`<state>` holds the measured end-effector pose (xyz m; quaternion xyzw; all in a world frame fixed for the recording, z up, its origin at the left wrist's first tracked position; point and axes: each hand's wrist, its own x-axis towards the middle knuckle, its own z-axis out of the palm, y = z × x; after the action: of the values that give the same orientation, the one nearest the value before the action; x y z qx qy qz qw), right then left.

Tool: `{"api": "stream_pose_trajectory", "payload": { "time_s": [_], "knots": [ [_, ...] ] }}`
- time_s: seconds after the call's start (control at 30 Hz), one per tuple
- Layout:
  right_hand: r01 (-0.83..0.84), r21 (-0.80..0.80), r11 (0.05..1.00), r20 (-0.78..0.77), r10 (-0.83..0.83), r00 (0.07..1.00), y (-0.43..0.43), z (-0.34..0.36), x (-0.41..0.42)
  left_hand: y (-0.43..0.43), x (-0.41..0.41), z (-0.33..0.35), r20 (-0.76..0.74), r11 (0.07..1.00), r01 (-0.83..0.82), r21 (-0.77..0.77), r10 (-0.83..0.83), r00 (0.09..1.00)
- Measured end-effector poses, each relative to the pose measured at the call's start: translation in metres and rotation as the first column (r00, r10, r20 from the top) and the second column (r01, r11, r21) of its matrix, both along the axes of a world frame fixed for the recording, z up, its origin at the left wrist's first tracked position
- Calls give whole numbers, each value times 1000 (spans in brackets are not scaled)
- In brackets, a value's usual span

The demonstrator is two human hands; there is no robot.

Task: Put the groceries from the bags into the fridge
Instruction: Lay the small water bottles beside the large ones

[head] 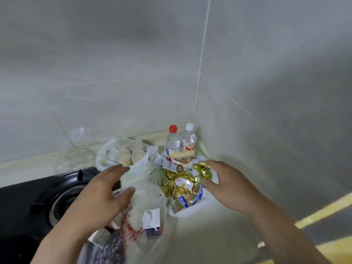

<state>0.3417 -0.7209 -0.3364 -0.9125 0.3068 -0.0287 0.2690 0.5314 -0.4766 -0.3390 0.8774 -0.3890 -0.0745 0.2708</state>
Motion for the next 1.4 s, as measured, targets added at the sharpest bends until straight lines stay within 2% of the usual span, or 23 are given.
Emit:
{"api": "stream_pose_trajectory", "payload": {
  "time_s": [0.1, 0.2, 0.33, 0.5, 0.6, 0.73, 1.03, 1.17, 1.4],
  "knots": [
    [21, 33, 999, 42, -23, 999, -34, -2, 23, -43, 4, 2, -71, 997, -13, -78, 8, 997],
    [42, 92, 995, 47, -47, 998, -57, -7, 47, -86, 18, 3, -216, 987, -69, -148, 36, 976],
    [91, 197, 976, 99, -112, 989, -79, -11, 83, -147, 58, -13, -319, 986, -80, -144, 30, 947],
    [165, 295, 941, 137, -212, 968, -107, -27, 130, -215, 96, -45, -529, 980, -94, -175, -13, 848],
    [198, 346, 917, 143, -260, 955, -123, -45, 159, -246, 112, -64, -607, 985, -108, -137, 3, 795],
    [201, 351, 915, 156, -269, 950, -136, -71, 184, -266, 120, -91, -556, 985, -60, -162, -41, 830],
    [223, 426, 877, 126, -301, 945, -149, -103, 194, -269, 123, -123, -580, 973, -80, -214, -61, 813],
    [227, 397, 889, 111, -293, 950, -148, -109, 198, -273, 122, -126, -568, 971, -115, -211, -26, 823],
    [263, 357, 896, 172, -340, 925, -150, -112, 198, -270, 121, -122, -553, 955, -151, -254, -15, 833]
  ]
}}
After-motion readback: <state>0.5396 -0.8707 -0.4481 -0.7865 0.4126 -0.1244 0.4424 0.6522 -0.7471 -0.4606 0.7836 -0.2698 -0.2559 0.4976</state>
